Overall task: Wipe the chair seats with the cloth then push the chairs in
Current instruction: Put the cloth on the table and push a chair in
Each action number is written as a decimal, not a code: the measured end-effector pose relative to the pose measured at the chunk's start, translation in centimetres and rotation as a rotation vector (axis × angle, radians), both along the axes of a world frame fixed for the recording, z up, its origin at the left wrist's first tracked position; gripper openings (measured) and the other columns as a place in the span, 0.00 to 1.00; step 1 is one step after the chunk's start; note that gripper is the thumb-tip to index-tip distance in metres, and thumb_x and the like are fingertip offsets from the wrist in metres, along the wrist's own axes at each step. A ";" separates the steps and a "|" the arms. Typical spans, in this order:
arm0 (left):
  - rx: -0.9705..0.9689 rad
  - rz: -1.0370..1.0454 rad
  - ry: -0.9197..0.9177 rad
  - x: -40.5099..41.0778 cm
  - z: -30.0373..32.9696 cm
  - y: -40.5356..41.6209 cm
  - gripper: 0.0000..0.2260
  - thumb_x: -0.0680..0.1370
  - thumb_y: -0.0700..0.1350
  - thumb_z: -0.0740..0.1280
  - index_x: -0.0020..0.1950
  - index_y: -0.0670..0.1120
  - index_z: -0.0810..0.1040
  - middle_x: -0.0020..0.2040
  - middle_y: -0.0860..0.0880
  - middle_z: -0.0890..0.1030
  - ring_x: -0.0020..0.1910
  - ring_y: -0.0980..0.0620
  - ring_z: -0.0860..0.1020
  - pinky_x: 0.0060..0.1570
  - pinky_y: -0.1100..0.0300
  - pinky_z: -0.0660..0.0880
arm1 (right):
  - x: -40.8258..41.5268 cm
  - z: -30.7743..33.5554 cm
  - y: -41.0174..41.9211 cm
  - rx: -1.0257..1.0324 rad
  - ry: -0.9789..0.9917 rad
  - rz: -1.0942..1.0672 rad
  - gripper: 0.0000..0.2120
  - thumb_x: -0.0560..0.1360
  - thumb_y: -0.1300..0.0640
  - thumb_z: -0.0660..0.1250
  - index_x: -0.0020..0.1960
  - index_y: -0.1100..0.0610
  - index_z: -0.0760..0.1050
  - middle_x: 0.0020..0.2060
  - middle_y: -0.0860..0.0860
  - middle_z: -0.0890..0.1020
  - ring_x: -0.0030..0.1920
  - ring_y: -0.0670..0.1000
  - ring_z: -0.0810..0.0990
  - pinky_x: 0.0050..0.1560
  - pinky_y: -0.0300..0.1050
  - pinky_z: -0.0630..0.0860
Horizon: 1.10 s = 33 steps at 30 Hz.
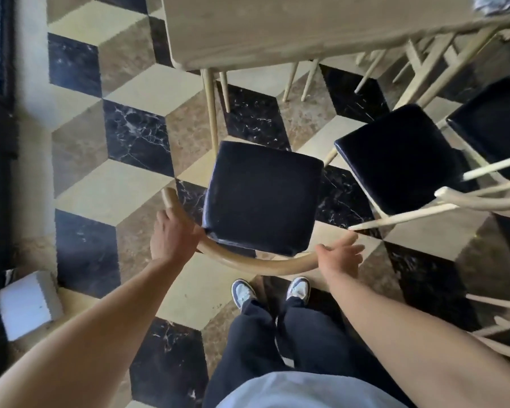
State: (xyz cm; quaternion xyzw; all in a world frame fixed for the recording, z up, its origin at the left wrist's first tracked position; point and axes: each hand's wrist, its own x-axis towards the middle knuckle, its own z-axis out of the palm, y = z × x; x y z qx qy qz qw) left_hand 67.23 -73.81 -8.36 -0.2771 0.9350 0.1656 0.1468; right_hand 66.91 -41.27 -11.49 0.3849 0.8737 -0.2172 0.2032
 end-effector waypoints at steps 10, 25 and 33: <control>0.503 0.757 -0.067 -4.4 -3.7 -1.1 0.15 0.70 0.45 0.73 0.53 0.42 0.74 0.42 0.44 0.80 0.34 0.48 0.79 0.26 0.60 0.71 | -0.9 -2.2 -0.5 -0.555 -0.001 -0.859 0.24 0.64 0.47 0.78 0.51 0.59 0.72 0.43 0.54 0.78 0.43 0.59 0.80 0.55 0.56 0.80; 0.835 1.144 -0.090 -8.1 -3.6 0.6 0.20 0.63 0.31 0.71 0.54 0.35 0.76 0.43 0.39 0.79 0.31 0.46 0.78 0.21 0.59 0.75 | -7.1 -0.5 2.1 -0.588 0.013 -0.862 0.13 0.63 0.60 0.73 0.43 0.60 0.70 0.41 0.56 0.76 0.40 0.57 0.76 0.45 0.52 0.73; 0.896 1.221 -0.056 -13.8 -4.0 3.4 0.21 0.64 0.31 0.72 0.57 0.37 0.76 0.46 0.40 0.79 0.39 0.46 0.80 0.31 0.55 0.77 | -16.7 -1.3 5.0 -0.603 0.080 -0.742 0.16 0.61 0.63 0.74 0.48 0.60 0.79 0.44 0.56 0.81 0.45 0.60 0.81 0.52 0.54 0.80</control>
